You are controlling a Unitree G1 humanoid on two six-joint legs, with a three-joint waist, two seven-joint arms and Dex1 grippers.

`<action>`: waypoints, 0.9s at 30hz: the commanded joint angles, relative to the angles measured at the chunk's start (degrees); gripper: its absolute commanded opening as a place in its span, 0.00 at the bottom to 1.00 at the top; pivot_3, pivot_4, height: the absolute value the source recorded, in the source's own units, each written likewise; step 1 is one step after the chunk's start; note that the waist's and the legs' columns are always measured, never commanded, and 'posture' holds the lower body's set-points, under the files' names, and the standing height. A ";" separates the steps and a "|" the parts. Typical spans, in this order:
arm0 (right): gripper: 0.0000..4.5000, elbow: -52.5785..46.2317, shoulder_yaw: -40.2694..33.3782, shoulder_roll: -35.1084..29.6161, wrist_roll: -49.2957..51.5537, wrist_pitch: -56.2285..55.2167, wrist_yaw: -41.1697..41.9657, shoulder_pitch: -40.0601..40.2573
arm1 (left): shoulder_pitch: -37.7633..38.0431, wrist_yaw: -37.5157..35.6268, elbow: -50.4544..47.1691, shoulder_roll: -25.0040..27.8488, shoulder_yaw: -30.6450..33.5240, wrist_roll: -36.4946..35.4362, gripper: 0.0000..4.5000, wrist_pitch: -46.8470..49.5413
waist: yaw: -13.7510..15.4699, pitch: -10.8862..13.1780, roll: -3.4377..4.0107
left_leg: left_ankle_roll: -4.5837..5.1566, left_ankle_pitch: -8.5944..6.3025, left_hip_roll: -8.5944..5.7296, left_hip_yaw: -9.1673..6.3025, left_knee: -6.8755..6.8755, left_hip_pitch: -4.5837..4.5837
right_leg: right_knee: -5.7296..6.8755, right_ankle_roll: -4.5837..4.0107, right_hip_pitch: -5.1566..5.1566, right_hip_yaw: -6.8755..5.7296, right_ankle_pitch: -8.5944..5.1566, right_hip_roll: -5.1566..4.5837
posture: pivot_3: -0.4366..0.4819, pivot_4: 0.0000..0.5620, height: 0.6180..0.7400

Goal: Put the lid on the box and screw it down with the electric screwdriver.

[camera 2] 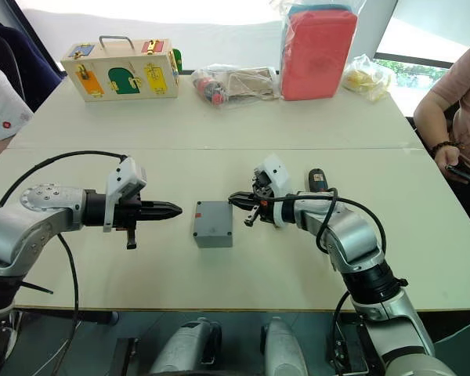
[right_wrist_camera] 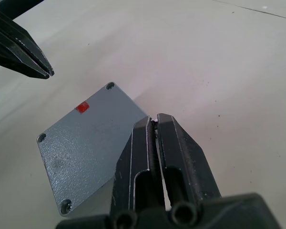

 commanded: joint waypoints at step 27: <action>0.99 4.63 -6.68 -31.38 15.52 45.38 2.57 -19.58 | -16.55 -12.44 3.95 -8.77 -11.62 2.78 0.00 -10.01 | 0.11 0.07 0.08 | 0.16 -0.09 -0.04 0.01 -0.01 -0.06 | -0.15 -0.01 0.03 -0.08 -0.01 -0.21 | 0.48 0.27 0.98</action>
